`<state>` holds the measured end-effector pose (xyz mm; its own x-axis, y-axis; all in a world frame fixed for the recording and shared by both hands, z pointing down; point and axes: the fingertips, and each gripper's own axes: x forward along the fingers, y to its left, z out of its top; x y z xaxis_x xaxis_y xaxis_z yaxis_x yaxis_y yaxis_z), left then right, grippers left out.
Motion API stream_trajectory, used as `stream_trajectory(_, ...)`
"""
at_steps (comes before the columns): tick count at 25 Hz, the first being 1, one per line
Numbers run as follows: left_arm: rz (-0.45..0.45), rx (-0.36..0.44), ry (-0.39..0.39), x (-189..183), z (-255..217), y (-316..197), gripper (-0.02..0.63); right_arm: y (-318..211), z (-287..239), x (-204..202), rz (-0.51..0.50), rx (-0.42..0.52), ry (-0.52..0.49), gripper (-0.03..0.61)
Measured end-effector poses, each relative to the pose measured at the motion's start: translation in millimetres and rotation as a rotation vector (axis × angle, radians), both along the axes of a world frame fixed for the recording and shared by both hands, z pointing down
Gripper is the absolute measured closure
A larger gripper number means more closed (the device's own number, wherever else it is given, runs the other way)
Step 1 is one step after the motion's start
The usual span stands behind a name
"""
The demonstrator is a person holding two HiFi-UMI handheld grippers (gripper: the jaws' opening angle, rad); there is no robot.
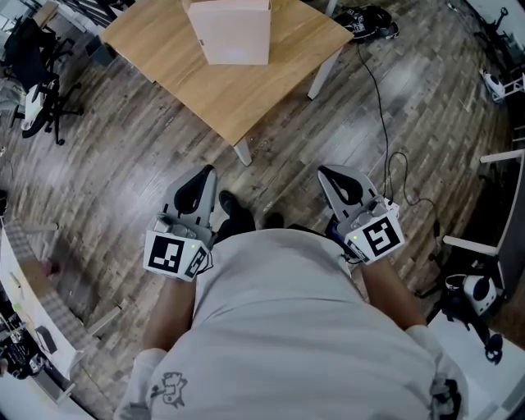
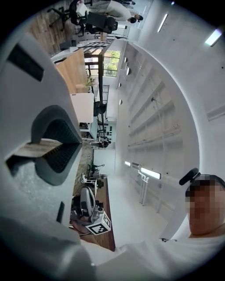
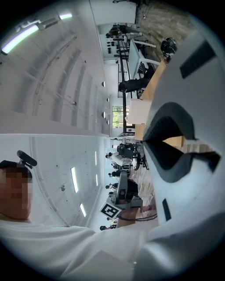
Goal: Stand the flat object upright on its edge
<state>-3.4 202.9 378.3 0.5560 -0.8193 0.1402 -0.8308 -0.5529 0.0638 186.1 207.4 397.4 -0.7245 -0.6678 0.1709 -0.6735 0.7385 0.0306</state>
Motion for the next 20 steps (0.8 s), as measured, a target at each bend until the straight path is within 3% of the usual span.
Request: stream_trajectory(20, -0.014, 0.011, 0.011, -4.4, -4.6, -3.9, 0.607, -1.6, -1.5, -1.2, -0.003, -0.007, -0.016, 0.574)
